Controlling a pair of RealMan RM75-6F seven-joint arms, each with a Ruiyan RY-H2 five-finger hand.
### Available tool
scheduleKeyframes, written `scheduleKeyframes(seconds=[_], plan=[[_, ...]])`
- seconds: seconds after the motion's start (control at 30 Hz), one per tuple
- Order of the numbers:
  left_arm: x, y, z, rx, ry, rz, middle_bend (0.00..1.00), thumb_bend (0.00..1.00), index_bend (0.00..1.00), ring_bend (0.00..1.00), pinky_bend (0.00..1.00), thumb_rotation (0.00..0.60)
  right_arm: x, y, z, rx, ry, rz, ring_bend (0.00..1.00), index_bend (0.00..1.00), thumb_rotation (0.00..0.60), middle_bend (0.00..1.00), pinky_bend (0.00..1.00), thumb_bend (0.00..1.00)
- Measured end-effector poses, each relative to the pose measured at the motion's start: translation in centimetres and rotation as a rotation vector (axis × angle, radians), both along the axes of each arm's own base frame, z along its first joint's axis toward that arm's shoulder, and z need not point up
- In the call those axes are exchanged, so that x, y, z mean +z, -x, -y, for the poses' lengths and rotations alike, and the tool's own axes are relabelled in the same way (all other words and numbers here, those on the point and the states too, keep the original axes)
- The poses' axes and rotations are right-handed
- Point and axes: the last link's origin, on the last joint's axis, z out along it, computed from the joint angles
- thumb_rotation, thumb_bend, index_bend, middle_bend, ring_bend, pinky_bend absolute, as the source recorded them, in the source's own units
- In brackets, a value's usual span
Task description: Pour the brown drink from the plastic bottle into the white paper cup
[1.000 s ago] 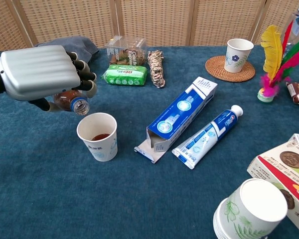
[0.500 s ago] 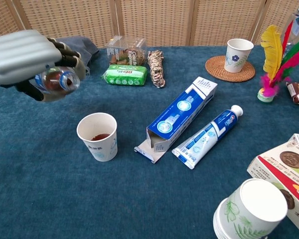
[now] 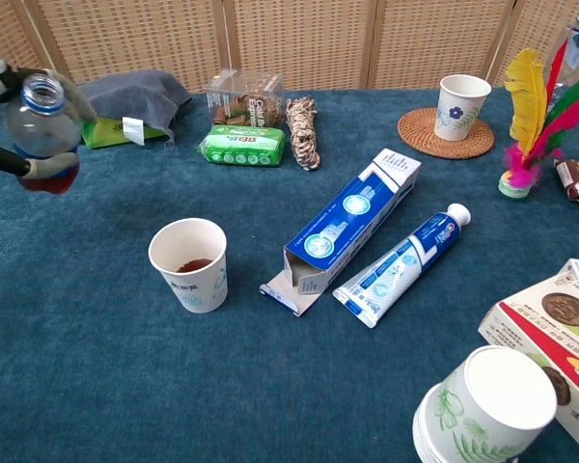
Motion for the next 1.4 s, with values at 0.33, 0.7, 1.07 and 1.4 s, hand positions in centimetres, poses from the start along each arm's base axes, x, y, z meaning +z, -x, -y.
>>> scheduleKeyframes(seconds=[0.33,0.7,1.07,1.4], plan=[[-0.8,3.1,0.1,0.246,0.015,0.499,0.36,0.4,0.4,0.3,0.33,0.6,-0.8,-0.1,0.0,-0.001,-0.023,-0.021,0.0,0.0,0.6,0.0,0.0,0.0],[-3.1,4.6,0.1,0.375,0.022,0.738,0.35,0.39,0.38,0.27,0.29,0.6,-1.1,0.0,0.1,-0.008,-0.035,-0.024,0.0,0.0,0.6,0.0,0.0,0.0],[-4.8,5.5,-0.5,0.406,0.025,0.799,0.35,0.4,0.38,0.21,0.26,0.6,-1.5,0.1,0.1,-0.016,-0.054,-0.018,0.0,0.0,0.6,0.0,0.0,0.0],[-6.5,5.4,-0.7,0.404,0.055,0.788,0.33,0.39,0.38,0.17,0.26,0.6,-1.8,0.3,0.2,-0.026,-0.066,-0.023,0.0,0.0,0.6,0.0,0.0,0.0]])
